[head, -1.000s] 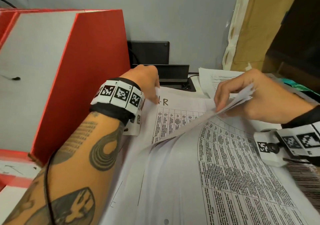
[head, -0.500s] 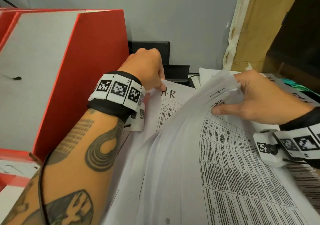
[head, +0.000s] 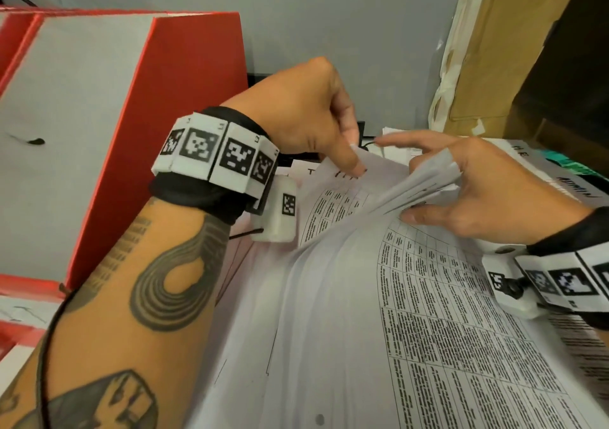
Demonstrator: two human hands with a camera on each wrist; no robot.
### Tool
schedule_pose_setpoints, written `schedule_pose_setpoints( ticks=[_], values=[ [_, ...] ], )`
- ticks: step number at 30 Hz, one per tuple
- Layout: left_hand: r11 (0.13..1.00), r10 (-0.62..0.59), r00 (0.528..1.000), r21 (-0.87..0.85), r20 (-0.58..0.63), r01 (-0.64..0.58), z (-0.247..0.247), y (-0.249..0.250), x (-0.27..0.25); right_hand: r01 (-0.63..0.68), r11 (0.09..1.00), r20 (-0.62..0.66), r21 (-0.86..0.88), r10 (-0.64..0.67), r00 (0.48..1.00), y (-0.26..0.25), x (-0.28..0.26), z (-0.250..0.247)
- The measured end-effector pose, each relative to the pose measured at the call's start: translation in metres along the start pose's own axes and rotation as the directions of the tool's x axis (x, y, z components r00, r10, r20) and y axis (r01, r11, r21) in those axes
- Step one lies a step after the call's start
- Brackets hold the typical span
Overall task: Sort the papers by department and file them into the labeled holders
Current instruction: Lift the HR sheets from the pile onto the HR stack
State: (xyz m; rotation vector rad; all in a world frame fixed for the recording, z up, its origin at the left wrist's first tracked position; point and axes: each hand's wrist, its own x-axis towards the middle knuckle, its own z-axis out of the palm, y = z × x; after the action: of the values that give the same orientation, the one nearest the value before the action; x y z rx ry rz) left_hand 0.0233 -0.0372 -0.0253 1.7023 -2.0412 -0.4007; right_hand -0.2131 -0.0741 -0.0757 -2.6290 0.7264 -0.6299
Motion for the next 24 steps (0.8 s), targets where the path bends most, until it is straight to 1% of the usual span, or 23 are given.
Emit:
schedule_pose_setpoints(
  ticks=[2,3,4,5,6,7,8,9,10,11,12,13,14,15,16,17,18,19,20,22,24],
  values=[
    [0.994,0.064,0.989,-0.093,0.131,-0.052,-0.001,0.002,-0.005,-0.016,0.999,0.018,0.045,0.015,1.0,0.001,-0.001,0.001],
    [0.986,0.097,0.974,-0.152,0.203,-0.067,0.0,0.002,-0.008,-0.031,0.998,0.019,0.056,0.03,0.999,0.002,-0.002,0.0],
    [0.971,0.131,0.961,-0.226,0.244,-0.075,0.003,0.0,-0.008,-0.038,0.997,0.005,0.063,0.038,0.999,0.004,-0.002,0.0],
    [0.949,0.154,0.96,-0.305,0.233,-0.078,0.006,-0.004,-0.006,-0.041,0.997,-0.021,0.072,0.042,0.999,0.005,-0.002,-0.001],
    [0.93,0.141,0.974,-0.36,0.179,-0.069,0.01,-0.008,-0.001,-0.047,0.995,-0.046,0.093,0.051,0.998,0.007,-0.002,-0.003],
    [0.935,0.088,0.99,-0.353,0.111,-0.044,0.013,-0.014,0.004,-0.06,0.991,-0.056,0.116,0.067,0.996,0.007,-0.003,-0.005],
    [0.965,0.025,0.998,-0.262,0.051,-0.011,0.016,-0.02,0.009,-0.068,0.99,-0.053,0.124,0.075,0.996,0.007,-0.005,-0.008],
    [0.995,-0.022,0.999,-0.101,0.024,0.024,0.017,-0.025,0.014,-0.068,0.991,-0.041,0.119,0.073,0.996,0.006,-0.006,-0.01],
    [0.995,-0.061,0.997,0.076,0.047,0.058,0.018,-0.03,0.018,-0.05,0.993,-0.019,0.11,0.052,0.998,0.006,-0.007,-0.011],
    [0.97,-0.125,0.986,0.225,0.113,0.097,0.019,-0.035,0.021,-0.032,0.993,0.013,0.116,0.031,0.999,0.005,-0.007,-0.012],
    [0.933,-0.203,0.959,0.337,0.197,0.128,0.022,-0.039,0.022,-0.023,0.991,0.042,0.132,0.018,0.999,0.006,-0.007,-0.011],
    [0.899,-0.277,0.92,0.413,0.278,0.146,0.025,-0.042,0.023,-0.016,0.989,0.058,0.148,0.008,0.998,0.007,-0.006,-0.011],
    [0.878,-0.335,0.879,0.45,0.34,0.16,0.029,-0.044,0.024,-0.013,0.988,0.057,0.151,0.004,0.998,0.008,-0.005,-0.01],
    [0.868,-0.372,0.85,0.464,0.373,0.176,0.032,-0.044,0.024,-0.011,0.988,0.05,0.155,0.003,0.999,0.009,-0.004,-0.01],
    [0.865,-0.381,0.844,0.467,0.378,0.182,0.034,-0.045,0.024,-0.008,0.987,0.045,0.159,0.0,0.999,0.01,-0.003,-0.009],
    [0.867,-0.371,0.858,0.465,0.356,0.182,0.036,-0.044,0.024,-0.007,0.985,0.043,0.171,0.0,0.999,0.009,-0.004,-0.009],
    [0.866,-0.348,0.889,0.465,0.299,0.183,0.036,-0.044,0.026,-0.009,0.984,0.041,0.179,0.002,0.999,0.009,-0.004,-0.009],
    [0.868,-0.311,0.925,0.46,0.216,0.184,0.035,-0.045,0.027,-0.014,0.982,0.042,0.186,0.006,0.999,0.008,-0.004,-0.01],
    [0.874,-0.28,0.951,0.445,0.134,0.195,0.034,-0.045,0.028,-0.02,0.981,0.047,0.191,0.011,0.999,0.008,-0.004,-0.01],
    [0.888,-0.251,0.968,0.401,0.014,0.225,0.031,-0.045,0.028,-0.034,0.981,0.051,0.189,0.025,0.998,0.005,-0.005,-0.009],
    [0.896,-0.253,0.967,0.37,-0.03,0.246,0.03,-0.045,0.027,-0.068,0.982,0.052,0.178,0.059,0.997,0.005,-0.006,-0.008]
  ],
)
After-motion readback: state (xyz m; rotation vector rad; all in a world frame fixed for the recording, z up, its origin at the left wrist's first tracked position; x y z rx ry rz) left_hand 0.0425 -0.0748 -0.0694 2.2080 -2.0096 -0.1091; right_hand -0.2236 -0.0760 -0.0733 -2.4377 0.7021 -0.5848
